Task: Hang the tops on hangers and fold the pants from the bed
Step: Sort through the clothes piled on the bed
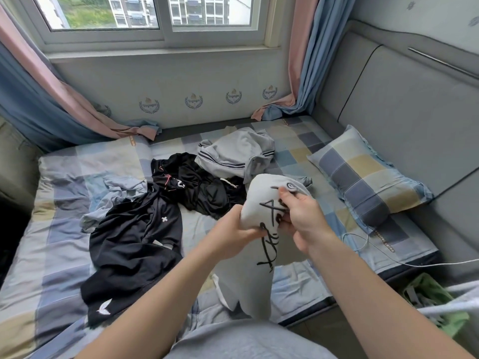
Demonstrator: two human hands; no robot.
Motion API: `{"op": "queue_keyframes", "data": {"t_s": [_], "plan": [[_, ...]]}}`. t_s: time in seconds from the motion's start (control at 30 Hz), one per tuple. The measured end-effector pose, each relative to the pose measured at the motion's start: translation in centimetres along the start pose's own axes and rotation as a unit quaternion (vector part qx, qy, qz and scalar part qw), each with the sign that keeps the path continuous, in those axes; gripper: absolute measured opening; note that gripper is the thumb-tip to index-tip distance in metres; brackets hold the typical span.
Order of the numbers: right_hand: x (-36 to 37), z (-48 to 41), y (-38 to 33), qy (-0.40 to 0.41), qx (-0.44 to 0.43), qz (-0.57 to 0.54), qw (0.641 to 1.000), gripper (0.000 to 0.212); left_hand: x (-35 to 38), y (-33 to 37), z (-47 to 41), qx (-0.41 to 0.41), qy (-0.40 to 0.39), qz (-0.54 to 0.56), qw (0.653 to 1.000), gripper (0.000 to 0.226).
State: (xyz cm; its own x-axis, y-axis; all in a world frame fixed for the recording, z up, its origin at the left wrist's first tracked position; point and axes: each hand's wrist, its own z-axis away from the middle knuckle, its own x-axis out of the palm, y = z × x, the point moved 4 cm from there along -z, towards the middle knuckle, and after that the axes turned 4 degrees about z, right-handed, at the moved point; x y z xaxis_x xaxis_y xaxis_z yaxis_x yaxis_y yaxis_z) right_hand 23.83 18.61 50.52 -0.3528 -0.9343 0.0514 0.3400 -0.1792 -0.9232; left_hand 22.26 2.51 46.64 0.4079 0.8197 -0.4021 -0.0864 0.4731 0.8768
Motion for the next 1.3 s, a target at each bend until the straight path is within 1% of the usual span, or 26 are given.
{"op": "queue_keyframes", "data": {"t_s": [0.07,0.13,0.2,0.27,0.33,0.37,0.4,0.43,0.5,0.53,0.57,0.6,0.63,0.67,0.7,0.73,0.8,0.83,0.9,0.93,1.0,1.07,1.13,1.2,1.23,1.3], "plan": [[0.2,0.6,-1.0,-0.037,-0.014,-0.014,0.999,0.020,-0.6,0.4,-0.1,0.016,0.033,0.012,0.999,0.017],[0.2,1.2,-2.0,-0.076,-0.026,-0.020,0.997,0.021,-1.2,0.8,0.1,0.022,0.061,0.063,0.996,0.009],[-0.3,1.8,-2.6,-0.089,-0.042,-0.005,0.995,0.021,-1.8,0.8,0.3,0.003,0.095,0.135,0.986,0.008],[-0.9,2.1,-2.6,-0.071,-0.063,0.043,0.995,0.018,-2.2,0.9,0.2,-0.033,0.124,0.198,0.972,0.008],[-1.0,2.4,-2.0,-0.064,-0.075,0.094,0.991,0.012,-2.4,0.8,0.0,-0.072,0.139,0.276,0.948,0.012],[-0.9,2.6,-1.4,-0.074,-0.075,0.124,0.987,0.013,-2.4,1.0,0.0,-0.085,0.143,0.319,0.933,0.012],[-0.7,2.8,-0.6,-0.093,-0.076,0.159,0.980,0.018,-2.5,1.1,-0.2,-0.097,0.148,0.355,0.918,0.011],[-0.2,3.0,0.4,-0.120,-0.078,0.198,0.970,0.029,-2.5,1.2,-0.3,-0.111,0.154,0.386,0.903,0.009],[0.9,3.5,2.6,-0.172,-0.086,0.266,0.945,0.065,-2.4,1.3,-0.5,-0.154,0.167,0.448,0.865,0.011],[1.5,3.8,3.8,-0.182,-0.093,0.296,0.933,0.082,-2.3,1.5,-0.6,-0.175,0.170,0.478,0.844,0.011],[2.0,3.9,4.9,-0.173,-0.101,0.330,0.923,0.089,-2.3,1.7,-0.6,-0.189,0.172,0.500,0.827,0.010],[2.1,3.8,5.5,-0.148,-0.112,0.354,0.917,0.082,-2.4,1.9,-0.5,-0.194,0.171,0.514,0.818,0.012],[2.1,3.5,5.7,-0.119,-0.131,0.359,0.916,0.062,-2.4,2.2,-0.6,-0.194,0.166,0.519,0.816,0.011],[1.8,3.1,5.5,-0.093,-0.155,0.362,0.915,0.037,-2.5,2.3,-0.6,-0.189,0.159,0.516,0.820,0.009],[1.3,2.7,5.1,-0.075,-0.176,0.363,0.912,0.020,-2.6,2.3,-0.6,-0.179,0.153,0.509,0.828,0.008],[0.9,2.2,4.4,-0.068,-0.189,0.358,0.912,0.016,-2.9,2.2,-0.5,-0.164,0.149,0.499,0.838,0.007],[0.2,1.4,2.7,-0.073,-0.189,0.307,0.930,0.019,-3.7,2.0,-0.4,-0.128,0.149,0.480,0.855,0.009],[0.1,1.1,1.7,-0.074,-0.188,0.272,0.941,0.016,-4.0,2.0,-0.2,-0.111,0.150,0.468,0.864,0.012],[0.1,0.6,0.3,-0.062,-0.180,0.225,0.956,0.010,-4.2,2.0,0.3,-0.084,0.143,0.422,0.891,0.013],[0.2,0.5,-0.2,-0.057,-0.171,0.210,0.961,0.013,-4.0,1.9,0.7,-0.078,0.129,0.393,0.907,0.014],[0.3,0.3,-0.5,-0.056,-0.151,0.178,0.971,0.020,-3.2,1.4,1.2,-0.074,0.081,0.341,0.934,0.022],[0.4,0.3,-0.7,-0.051,-0.130,0.158,0.977,0.019,-2.5,1.0,1.9,-0.061,0.030,0.282,0.957,0.024],[0.3,0.3,-0.9,-0.041,-0.113,0.139,0.983,0.019,-1.7,0.6,2.4,-0.032,-0.018,0.229,0.973,0.023],[0.3,0.7,-1.4,-0.041,-0.097,0.115,0.988,0.024,-0.8,0.1,2.5,-0.005,-0.052,0.181,0.982,0.034],[0.4,1.0,-1.8,-0.051,-0.087,0.102,0.990,0.026,-0.4,-0.2,2.5,0.008,-0.052,0.148,0.988,0.042],[0.6,1.6,-2.7,-0.087,-0.059,0.077,0.991,0.026,0.1,-0.6,2.1,0.036,-0.023,0.079,0.996,0.053]]}}
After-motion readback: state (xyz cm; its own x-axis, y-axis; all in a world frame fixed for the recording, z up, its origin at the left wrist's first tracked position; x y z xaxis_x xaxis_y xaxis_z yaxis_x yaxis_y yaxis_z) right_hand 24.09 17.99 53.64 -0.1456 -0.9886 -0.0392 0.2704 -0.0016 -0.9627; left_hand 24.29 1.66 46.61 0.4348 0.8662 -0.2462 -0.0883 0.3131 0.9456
